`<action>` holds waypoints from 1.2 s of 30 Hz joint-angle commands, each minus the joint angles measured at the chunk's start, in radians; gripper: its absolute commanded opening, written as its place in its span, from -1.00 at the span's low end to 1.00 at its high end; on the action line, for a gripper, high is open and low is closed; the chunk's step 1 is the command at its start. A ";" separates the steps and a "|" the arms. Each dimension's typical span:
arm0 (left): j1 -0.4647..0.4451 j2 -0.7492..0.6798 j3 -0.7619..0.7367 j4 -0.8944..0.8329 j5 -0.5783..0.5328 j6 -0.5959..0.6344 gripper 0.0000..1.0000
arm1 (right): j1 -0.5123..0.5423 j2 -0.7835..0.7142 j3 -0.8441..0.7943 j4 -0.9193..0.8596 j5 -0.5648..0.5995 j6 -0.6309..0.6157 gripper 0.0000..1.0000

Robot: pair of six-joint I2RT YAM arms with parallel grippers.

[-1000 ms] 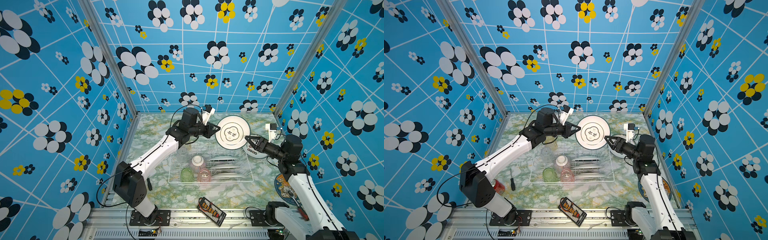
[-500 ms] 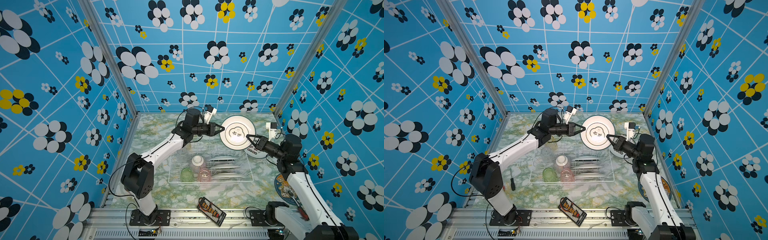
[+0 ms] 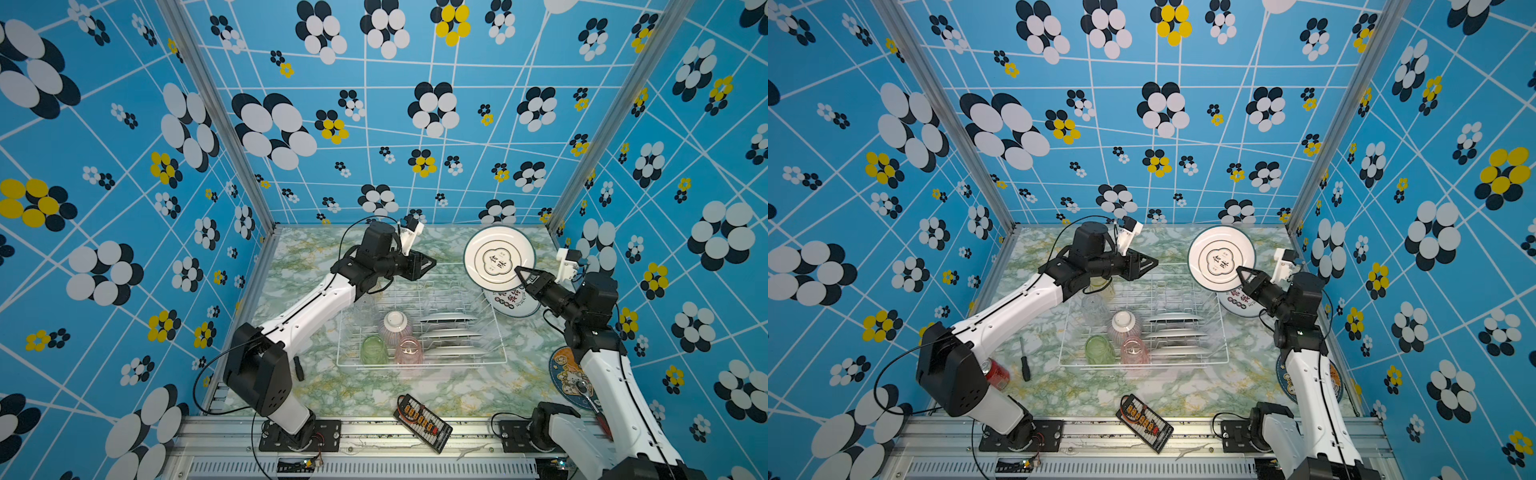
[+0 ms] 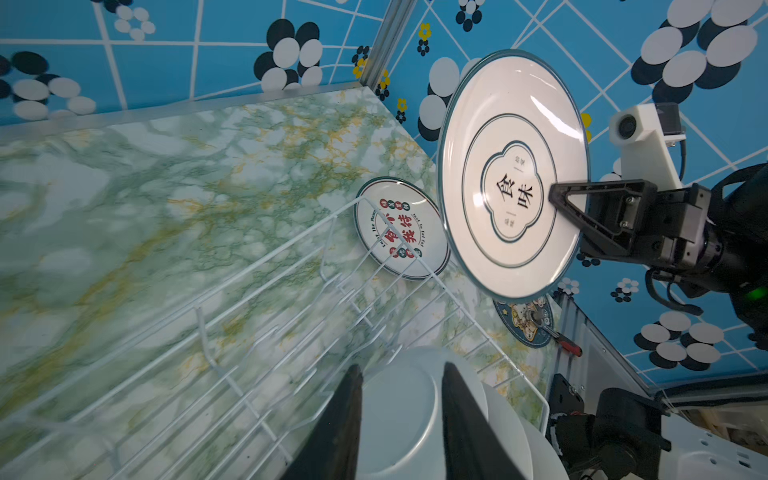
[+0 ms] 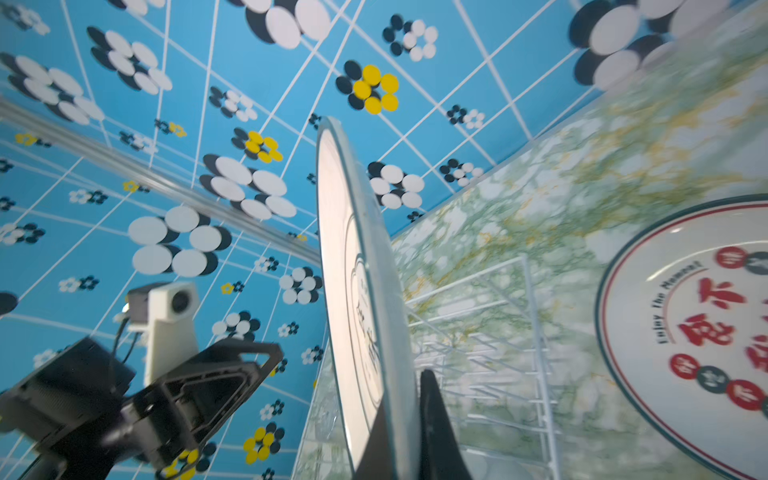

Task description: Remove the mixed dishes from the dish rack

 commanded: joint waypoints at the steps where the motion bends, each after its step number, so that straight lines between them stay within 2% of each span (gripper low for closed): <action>1: -0.050 -0.091 -0.031 -0.159 -0.227 0.229 -0.34 | -0.104 -0.011 0.002 -0.092 0.095 -0.002 -1.00; 3: -0.095 -0.110 -0.046 -0.208 -0.322 0.306 -0.34 | -0.155 0.003 -0.006 -0.145 0.134 -0.031 -1.00; 6: -0.136 -0.111 -0.053 -0.256 -0.390 0.361 -0.34 | -0.222 0.049 -0.040 -0.143 0.145 -0.029 -1.00; 11: -0.157 -0.097 -0.056 -0.265 -0.400 0.385 -0.33 | -0.288 0.143 -0.111 -0.071 0.170 -0.014 -1.00; 21: -0.177 -0.068 -0.034 -0.273 -0.410 0.416 -0.31 | -0.296 0.321 -0.155 0.085 0.120 0.024 -1.00; 36: -0.188 -0.030 -0.011 -0.281 -0.424 0.429 -0.29 | -0.295 0.506 -0.105 0.145 0.072 0.028 -1.00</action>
